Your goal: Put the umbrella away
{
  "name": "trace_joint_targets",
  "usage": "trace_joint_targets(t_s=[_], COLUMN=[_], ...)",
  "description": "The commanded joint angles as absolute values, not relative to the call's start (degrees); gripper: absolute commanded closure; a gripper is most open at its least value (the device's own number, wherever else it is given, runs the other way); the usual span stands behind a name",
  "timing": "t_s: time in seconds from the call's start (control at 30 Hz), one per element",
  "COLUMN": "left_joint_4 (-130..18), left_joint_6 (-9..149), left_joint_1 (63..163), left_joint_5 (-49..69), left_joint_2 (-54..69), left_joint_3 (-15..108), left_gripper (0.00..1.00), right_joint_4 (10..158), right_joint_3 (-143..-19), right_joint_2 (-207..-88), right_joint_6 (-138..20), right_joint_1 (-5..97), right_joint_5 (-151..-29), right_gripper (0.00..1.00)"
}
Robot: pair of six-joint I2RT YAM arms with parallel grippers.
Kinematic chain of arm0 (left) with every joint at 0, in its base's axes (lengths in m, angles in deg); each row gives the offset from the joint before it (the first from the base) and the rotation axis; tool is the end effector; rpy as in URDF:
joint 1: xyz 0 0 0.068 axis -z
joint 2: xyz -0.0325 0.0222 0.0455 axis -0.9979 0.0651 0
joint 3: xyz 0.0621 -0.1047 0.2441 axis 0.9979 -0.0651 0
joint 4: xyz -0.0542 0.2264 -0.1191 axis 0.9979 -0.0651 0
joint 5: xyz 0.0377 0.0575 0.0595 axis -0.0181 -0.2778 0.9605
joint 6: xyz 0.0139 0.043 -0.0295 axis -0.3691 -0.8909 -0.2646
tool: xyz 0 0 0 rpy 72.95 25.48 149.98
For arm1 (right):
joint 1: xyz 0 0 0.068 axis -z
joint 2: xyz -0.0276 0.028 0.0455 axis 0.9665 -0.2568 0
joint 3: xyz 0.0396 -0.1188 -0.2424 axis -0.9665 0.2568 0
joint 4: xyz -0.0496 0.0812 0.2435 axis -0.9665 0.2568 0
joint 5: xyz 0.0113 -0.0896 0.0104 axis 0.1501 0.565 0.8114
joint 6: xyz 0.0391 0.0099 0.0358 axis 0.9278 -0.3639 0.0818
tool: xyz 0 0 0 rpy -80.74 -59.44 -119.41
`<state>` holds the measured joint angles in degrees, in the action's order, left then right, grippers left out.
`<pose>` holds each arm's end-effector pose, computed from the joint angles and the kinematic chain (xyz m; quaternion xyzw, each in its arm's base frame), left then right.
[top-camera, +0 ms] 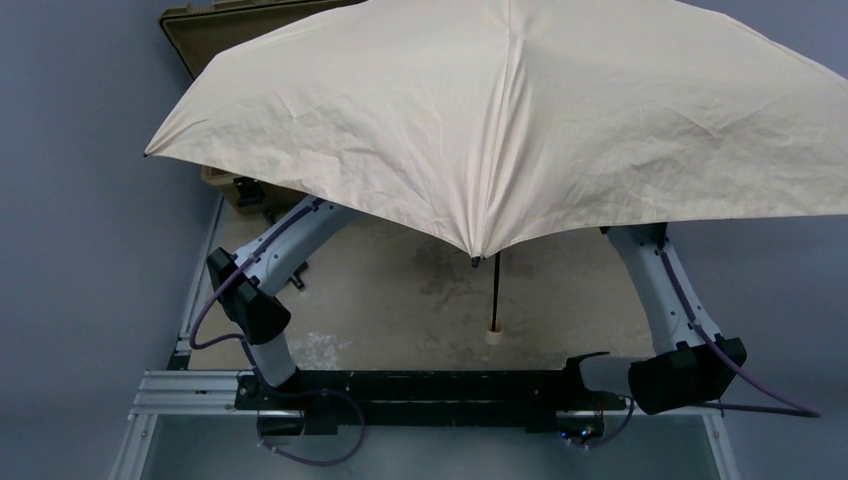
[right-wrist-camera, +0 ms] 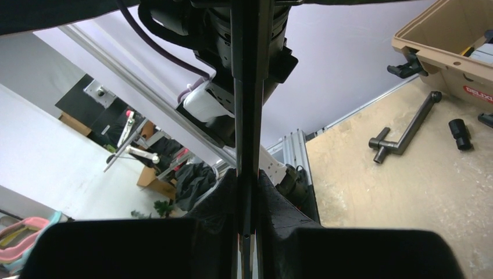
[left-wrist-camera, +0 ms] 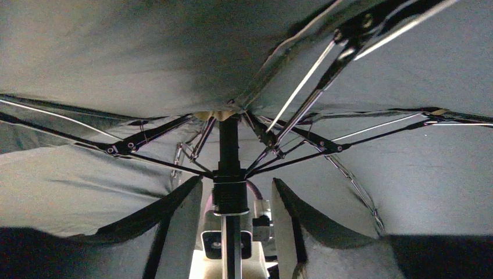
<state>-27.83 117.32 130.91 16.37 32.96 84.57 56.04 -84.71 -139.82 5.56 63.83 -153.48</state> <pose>0.2726 -0.2707 0.5437 -0.0393 0.4214 -0.7158 0.5553 0.2408 0.0825 0.4981 -0.2516 0.5918 0.6800 0.3522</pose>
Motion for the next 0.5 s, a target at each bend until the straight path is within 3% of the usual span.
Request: trace_joint_targets(t_s=[0.0, 0.47], left_joint_4=[-30.85, -33.6], left_joint_6=[116.8, 114.55], left_joint_1=[130.74, 131.38], left_joint_5=[15.36, 17.01], left_joint_2=[32.93, 32.51], left_joint_3=[88.15, 87.67], left_gripper=[0.57, 0.57], right_joint_4=[56.31, 61.59], right_joint_3=[-85.89, -86.86], right_joint_2=[-138.49, -139.23], right_joint_6=[0.93, -4.19], right_joint_1=[63.61, 63.61], right_joint_5=[-156.4, -155.29], right_gripper=[1.0, 1.0])
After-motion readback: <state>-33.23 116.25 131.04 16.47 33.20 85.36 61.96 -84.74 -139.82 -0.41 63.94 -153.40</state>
